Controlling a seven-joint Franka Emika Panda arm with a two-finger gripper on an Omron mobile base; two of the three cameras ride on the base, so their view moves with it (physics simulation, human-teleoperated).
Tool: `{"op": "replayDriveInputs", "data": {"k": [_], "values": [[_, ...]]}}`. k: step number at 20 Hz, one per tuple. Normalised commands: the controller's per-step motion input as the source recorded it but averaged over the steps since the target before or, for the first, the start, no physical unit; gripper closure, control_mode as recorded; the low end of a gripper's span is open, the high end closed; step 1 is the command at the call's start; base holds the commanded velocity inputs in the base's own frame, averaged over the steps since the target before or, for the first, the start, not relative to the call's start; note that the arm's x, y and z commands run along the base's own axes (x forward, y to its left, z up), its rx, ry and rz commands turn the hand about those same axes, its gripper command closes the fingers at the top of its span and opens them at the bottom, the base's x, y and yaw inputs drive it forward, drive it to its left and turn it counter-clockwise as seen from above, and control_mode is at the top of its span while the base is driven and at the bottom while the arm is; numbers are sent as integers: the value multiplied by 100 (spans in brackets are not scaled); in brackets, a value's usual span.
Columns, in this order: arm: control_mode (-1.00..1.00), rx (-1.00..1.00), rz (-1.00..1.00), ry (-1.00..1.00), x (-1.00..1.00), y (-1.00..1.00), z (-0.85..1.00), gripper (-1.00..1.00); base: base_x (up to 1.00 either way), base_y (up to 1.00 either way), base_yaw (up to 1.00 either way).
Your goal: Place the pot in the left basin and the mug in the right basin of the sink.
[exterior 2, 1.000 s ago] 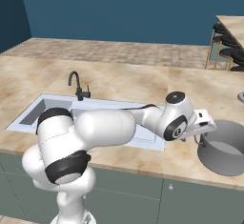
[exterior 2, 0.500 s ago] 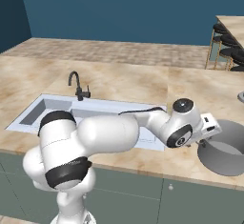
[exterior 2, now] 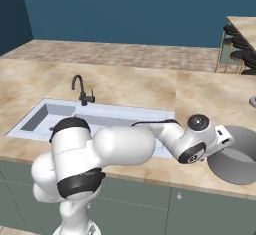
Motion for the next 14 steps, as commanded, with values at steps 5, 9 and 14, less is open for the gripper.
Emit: {"op": "replayDriveInputs", "data": {"k": [5, 9, 14], "values": [[-100, -4, 6, 2, 19, -21, -15, -100, 0, 0, 0], [-100, -4, 4, 3, 29, -26, -8, -100, 0, 0, 0], [-100, -2, 4, 6, 30, -15, -14, -100, 0, 0, 0]]}}
